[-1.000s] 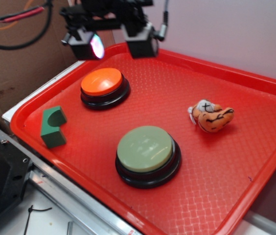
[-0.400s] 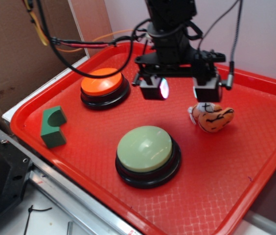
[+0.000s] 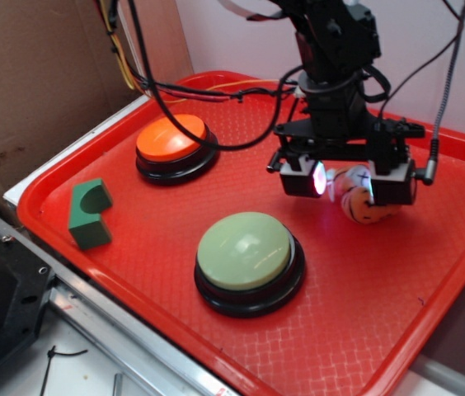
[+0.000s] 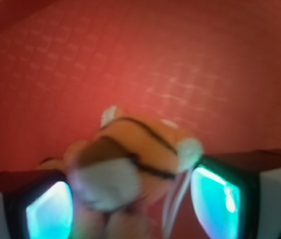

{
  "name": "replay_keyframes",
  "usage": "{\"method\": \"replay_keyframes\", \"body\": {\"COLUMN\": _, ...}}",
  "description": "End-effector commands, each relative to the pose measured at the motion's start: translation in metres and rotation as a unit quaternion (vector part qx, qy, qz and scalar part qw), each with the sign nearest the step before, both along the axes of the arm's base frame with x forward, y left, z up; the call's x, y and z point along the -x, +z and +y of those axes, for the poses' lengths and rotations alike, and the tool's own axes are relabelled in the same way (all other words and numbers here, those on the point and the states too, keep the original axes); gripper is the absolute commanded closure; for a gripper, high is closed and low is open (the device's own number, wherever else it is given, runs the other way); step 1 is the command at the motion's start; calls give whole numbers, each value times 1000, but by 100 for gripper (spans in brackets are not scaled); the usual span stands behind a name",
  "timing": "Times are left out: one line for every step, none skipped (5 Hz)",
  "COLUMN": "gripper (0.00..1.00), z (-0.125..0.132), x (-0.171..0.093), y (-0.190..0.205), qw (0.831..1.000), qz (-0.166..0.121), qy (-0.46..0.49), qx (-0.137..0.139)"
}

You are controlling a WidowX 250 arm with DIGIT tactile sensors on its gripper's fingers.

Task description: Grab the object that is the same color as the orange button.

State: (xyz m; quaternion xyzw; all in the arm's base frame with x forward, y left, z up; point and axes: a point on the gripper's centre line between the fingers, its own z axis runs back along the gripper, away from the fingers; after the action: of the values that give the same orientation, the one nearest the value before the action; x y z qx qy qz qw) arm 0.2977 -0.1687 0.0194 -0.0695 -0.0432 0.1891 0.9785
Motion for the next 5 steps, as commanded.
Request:
{"method": "replay_keyframes", "body": {"gripper": 49, "z": -2, "x": -22, "y": -6, "qw": 999, "qz": -14, "qy": 32, "qx": -12}}
{"method": "replay_keyframes", "body": {"gripper": 100, "z": -1, "x": -23, "y": -9, "qw": 999, "qz": -8, "qy": 40, "qx": -32}}
{"method": "replay_keyframes", "body": {"gripper": 100, "z": 9, "x": -19, "y": 0, "qw": 999, "qz": 4, "qy": 28, "qx": -33}}
{"method": "replay_keyframes", "body": {"gripper": 100, "z": 30, "x": -11, "y": 31, "qw": 999, "qz": 25, "qy": -30, "qx": -30}}
{"method": "replay_keyframes", "body": {"gripper": 100, "z": 55, "x": 4, "y": 70, "qw": 997, "qz": 17, "qy": -73, "qx": -27}}
